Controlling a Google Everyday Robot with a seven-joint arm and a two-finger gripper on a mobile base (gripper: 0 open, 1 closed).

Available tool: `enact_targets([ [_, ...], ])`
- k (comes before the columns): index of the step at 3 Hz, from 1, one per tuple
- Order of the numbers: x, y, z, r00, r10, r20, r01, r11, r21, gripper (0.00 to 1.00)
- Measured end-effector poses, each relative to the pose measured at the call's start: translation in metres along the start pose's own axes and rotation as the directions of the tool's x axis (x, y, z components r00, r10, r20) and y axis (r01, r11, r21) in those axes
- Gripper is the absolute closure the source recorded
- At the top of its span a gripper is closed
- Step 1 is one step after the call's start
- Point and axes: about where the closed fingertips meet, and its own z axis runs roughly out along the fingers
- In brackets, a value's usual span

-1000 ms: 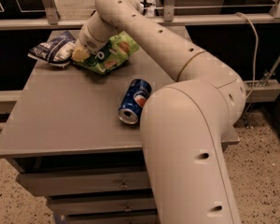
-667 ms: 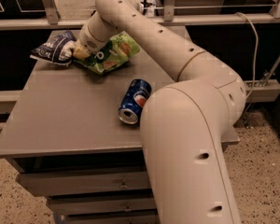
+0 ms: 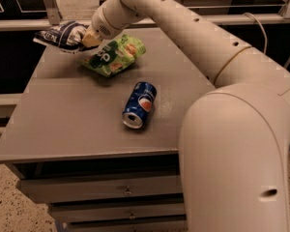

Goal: Move blue chip bag near pepsi can

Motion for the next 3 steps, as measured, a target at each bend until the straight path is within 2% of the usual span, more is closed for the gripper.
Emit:
enact_targets([
  [1,-0.013,-0.004,-0.034,0.999,0.03,0.033,-0.031,0.9983,0.049,1.0],
  [2,-0.01,-0.008,-0.066,0.997,0.035,0.068,-0.042,0.9948,0.093,1.0],
  [3,0.005,-0.011,-0.113,0.996,0.058,0.067,-0.068,0.9828,0.172,1.0],
])
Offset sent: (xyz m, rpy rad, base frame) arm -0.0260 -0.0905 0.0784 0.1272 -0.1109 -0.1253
